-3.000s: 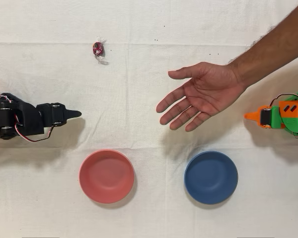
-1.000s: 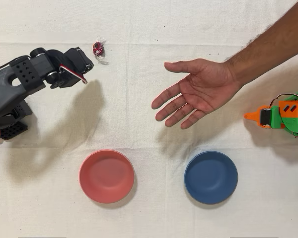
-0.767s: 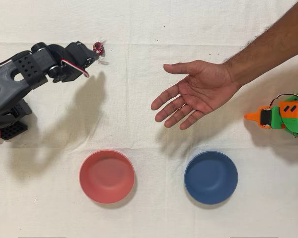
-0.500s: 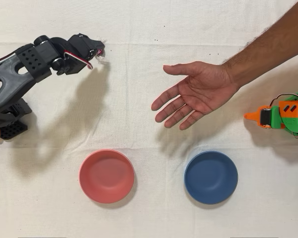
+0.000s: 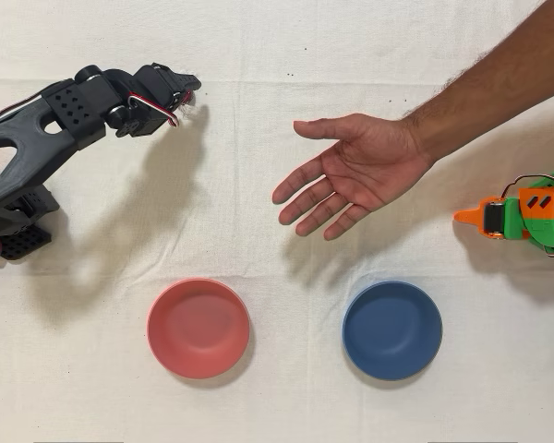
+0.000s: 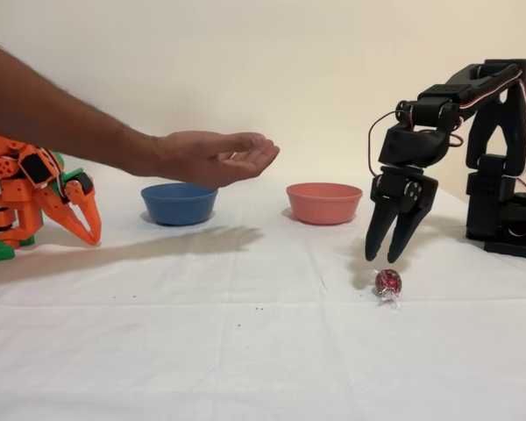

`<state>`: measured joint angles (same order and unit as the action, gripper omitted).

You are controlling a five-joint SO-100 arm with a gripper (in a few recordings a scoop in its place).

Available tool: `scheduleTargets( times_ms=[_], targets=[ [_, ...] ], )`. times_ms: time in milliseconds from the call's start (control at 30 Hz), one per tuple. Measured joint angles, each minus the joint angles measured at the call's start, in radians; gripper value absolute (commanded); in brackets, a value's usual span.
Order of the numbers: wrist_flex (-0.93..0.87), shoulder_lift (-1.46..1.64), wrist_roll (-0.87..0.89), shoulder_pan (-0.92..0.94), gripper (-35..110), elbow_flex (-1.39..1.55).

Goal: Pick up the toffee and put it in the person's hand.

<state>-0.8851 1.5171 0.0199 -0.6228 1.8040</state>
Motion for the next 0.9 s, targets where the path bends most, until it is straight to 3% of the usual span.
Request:
scheduleTargets(
  times_ms=[900],
  targets=[
    [0.094,-0.075,0.003,-0.025,25,0.000]
  ],
)
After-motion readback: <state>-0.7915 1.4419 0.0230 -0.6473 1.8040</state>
